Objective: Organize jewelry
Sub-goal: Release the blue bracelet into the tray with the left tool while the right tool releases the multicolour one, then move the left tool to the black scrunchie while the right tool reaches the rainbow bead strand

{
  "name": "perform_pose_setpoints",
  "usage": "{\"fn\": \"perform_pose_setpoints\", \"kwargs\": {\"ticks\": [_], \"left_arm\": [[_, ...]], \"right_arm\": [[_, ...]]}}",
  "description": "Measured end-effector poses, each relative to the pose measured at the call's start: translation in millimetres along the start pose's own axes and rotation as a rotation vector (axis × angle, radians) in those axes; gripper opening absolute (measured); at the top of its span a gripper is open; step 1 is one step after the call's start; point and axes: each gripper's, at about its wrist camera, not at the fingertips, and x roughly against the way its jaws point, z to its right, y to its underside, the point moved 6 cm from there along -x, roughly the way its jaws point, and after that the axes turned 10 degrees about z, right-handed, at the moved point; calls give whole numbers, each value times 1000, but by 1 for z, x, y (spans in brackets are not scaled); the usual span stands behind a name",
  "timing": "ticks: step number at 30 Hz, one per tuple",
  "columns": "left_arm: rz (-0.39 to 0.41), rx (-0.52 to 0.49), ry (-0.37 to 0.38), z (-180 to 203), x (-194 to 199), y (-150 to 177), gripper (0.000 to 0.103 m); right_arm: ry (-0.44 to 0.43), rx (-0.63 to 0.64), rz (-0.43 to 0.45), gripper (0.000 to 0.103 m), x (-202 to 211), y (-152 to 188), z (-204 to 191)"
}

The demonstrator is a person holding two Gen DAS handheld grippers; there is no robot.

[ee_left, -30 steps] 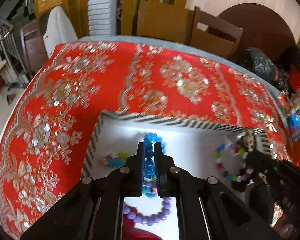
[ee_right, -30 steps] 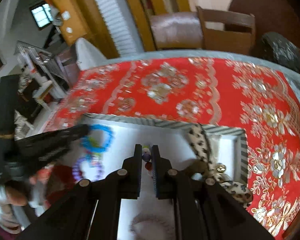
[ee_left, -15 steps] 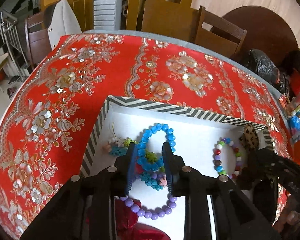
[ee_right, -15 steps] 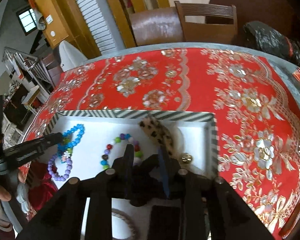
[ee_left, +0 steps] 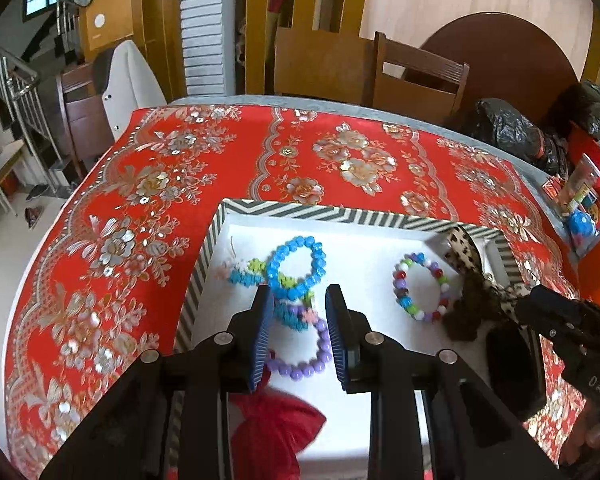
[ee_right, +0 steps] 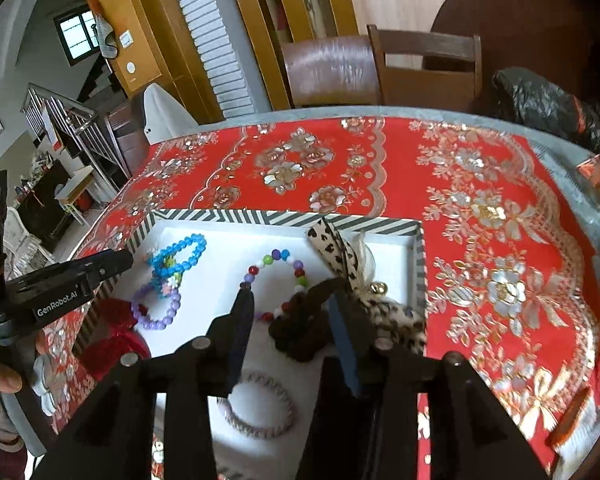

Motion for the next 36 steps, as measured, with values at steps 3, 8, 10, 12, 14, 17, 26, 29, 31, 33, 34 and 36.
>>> {"fn": "perform_pose_setpoints", "kwargs": {"ticks": [3,8,10,12,14,17,26,29,31,33,34,36], "left_arm": [[22,-16,-2,5,13,6,24],[46,-35,0,11,34,19,24],[58,-38,2,13,42,25,24],[66,-50,-9,15,49,32,24],[70,-57,-9,17,56,39,24],[82,-61,-19,20,66,48,24],[89,-48,-28,25,87,73,24],[83,-53,-19,29,91,80,24],[85,-57,-21,29,94,83,24],[78,-63,-13,31,95,87,24],[77,-64,-12,31,96,88,24],[77,-66,-8,31,98,89,24]], "right_arm": [[10,14,7,44,16,8,-5],[7,12,26,47,42,22,-9],[18,19,35,50,55,29,-9],[25,23,34,52,64,35,-9],[25,40,24,52,72,44,-10],[46,70,25,53,85,55,-8],[58,93,26,53,110,75,-7],[59,97,27,53,114,78,-9],[56,93,29,53,118,80,-8],[60,91,21,53,121,82,-5],[60,91,18,53,121,83,-5],[60,90,16,53,124,85,-1]]}}
